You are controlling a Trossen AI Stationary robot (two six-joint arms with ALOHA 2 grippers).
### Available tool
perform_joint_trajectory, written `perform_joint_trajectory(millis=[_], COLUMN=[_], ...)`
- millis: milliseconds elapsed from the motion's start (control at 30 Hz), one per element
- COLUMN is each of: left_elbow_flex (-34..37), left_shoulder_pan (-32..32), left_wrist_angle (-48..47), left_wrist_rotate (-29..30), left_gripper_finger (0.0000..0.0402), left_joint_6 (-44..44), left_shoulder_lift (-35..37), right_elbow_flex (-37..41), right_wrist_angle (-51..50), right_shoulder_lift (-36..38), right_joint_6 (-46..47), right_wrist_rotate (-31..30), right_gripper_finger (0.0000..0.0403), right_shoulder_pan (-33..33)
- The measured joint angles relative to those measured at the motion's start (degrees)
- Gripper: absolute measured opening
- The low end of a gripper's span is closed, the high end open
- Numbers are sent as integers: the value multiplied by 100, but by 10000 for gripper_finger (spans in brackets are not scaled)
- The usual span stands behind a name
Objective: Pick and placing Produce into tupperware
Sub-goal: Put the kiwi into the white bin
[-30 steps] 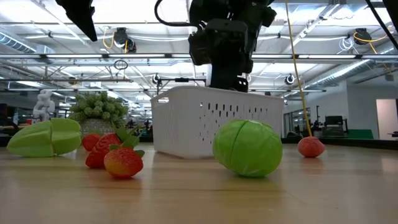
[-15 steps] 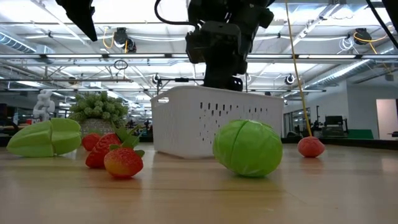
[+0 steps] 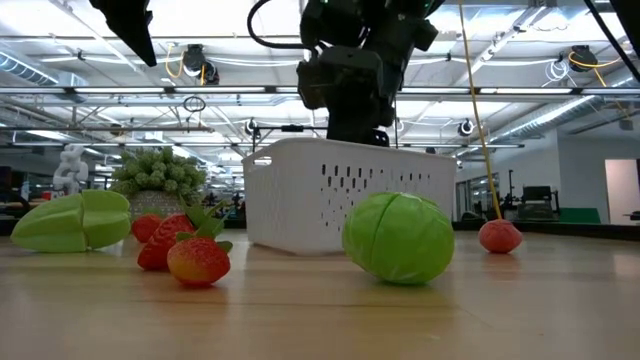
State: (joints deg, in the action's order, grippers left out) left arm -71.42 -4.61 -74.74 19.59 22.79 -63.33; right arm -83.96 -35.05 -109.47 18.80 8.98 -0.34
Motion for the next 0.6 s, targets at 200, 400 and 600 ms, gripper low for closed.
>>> perform_joint_trajectory(millis=[200, 400, 600], left_elbow_flex=[0, 0, 0], left_shoulder_pan=[-1, 0, 1], left_wrist_angle=[2, 1, 0], left_wrist_rotate=[-2, -2, -2], left_gripper_finger=[124, 124, 124], left_joint_6=[2, 22, 22], left_shoulder_lift=[0, 1, 2], right_elbow_flex=[0, 1, -2], right_wrist_angle=[-37, -205, -158], right_shoulder_lift=[-105, -325, -232], right_joint_6=[-1, -7, -112], right_wrist_rotate=[-23, -25, -141], right_gripper_finger=[249, 249, 249], right_shoulder_pan=[-3, -11, -11])
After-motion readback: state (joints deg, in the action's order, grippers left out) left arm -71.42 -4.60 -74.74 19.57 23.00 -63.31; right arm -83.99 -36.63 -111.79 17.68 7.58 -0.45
